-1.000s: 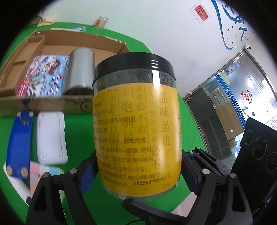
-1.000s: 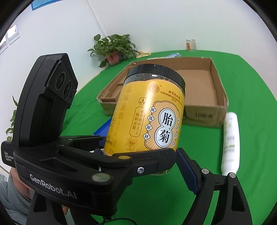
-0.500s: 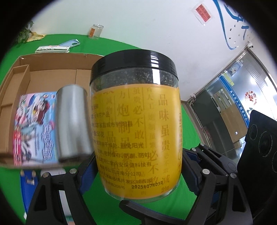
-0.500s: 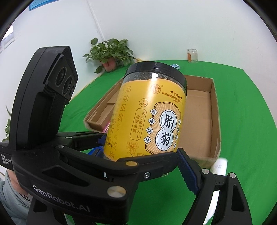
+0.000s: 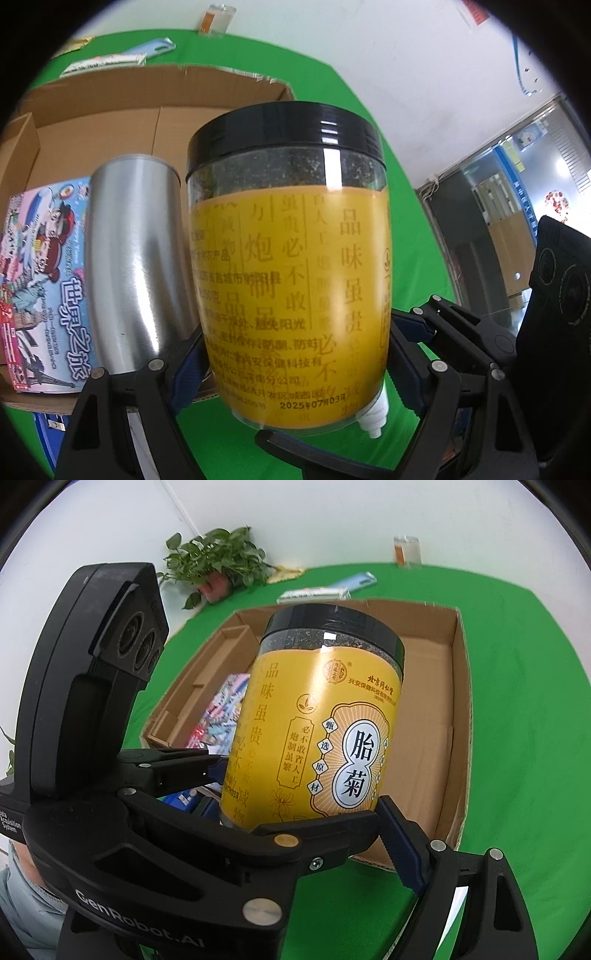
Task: Organize rigid objects
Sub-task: 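Lift the yellow jar with the left tool and carry it over the box, then lower the jar beside the silver can, open the left tool, withdraw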
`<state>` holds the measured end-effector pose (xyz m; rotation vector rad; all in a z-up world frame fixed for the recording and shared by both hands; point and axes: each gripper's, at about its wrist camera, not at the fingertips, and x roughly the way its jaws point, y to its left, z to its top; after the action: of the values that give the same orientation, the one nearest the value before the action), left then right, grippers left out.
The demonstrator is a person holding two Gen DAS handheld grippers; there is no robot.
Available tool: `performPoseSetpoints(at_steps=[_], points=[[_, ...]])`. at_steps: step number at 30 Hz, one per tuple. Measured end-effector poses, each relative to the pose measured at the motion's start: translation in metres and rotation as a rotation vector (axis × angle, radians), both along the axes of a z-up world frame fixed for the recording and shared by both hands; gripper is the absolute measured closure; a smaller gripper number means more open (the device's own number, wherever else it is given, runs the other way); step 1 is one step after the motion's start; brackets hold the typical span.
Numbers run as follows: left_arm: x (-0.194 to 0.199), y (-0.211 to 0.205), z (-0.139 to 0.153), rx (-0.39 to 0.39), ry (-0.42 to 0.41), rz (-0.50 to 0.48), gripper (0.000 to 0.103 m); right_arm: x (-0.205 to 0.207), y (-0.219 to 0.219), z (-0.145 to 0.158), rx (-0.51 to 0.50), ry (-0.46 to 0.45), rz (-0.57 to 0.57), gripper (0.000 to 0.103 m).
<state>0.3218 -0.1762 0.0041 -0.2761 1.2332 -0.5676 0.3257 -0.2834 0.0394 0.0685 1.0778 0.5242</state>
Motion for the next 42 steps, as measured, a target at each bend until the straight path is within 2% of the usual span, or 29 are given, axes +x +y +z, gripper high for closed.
performPoseSetpoints(at_steps=[6,10,14,19,31,35,37,38,40,42], points=[[0.002,-0.007,-0.013,0.014,0.072,0.006,0.018,0.009,-0.008,-0.025,0.021,0.067,-0.003,0.02],[0.002,-0.013,-0.01,0.053,0.047,0.007,0.018,0.011,-0.007,-0.029,0.025,0.069,-0.01,0.021],[0.005,-0.017,-0.002,0.087,0.018,0.05,0.018,0.007,-0.007,-0.038,0.018,0.099,-0.01,0.022],[0.009,-0.016,0.003,0.101,-0.013,0.056,0.018,0.007,-0.006,-0.045,0.028,0.122,-0.023,0.023],[0.014,0.011,0.002,0.072,-0.011,0.046,0.018,0.003,-0.006,-0.044,0.022,0.134,0.004,0.022],[0.009,0.021,0.003,0.072,-0.044,0.051,0.017,0.005,-0.018,-0.038,0.099,0.125,-0.013,0.021],[0.011,0.024,0.003,0.083,-0.051,0.046,0.018,0.011,-0.019,-0.038,0.129,0.117,-0.03,0.028],[0.01,0.026,0.004,0.083,-0.058,0.047,0.017,0.014,-0.019,-0.039,0.107,0.107,-0.057,0.03],[0.009,0.029,0.006,0.08,-0.055,0.037,0.018,0.019,-0.019,-0.05,0.08,0.139,-0.078,0.044],[0.008,0.03,0.006,0.047,-0.033,0.007,0.018,0.019,-0.022,-0.058,0.078,0.163,-0.075,0.045]])
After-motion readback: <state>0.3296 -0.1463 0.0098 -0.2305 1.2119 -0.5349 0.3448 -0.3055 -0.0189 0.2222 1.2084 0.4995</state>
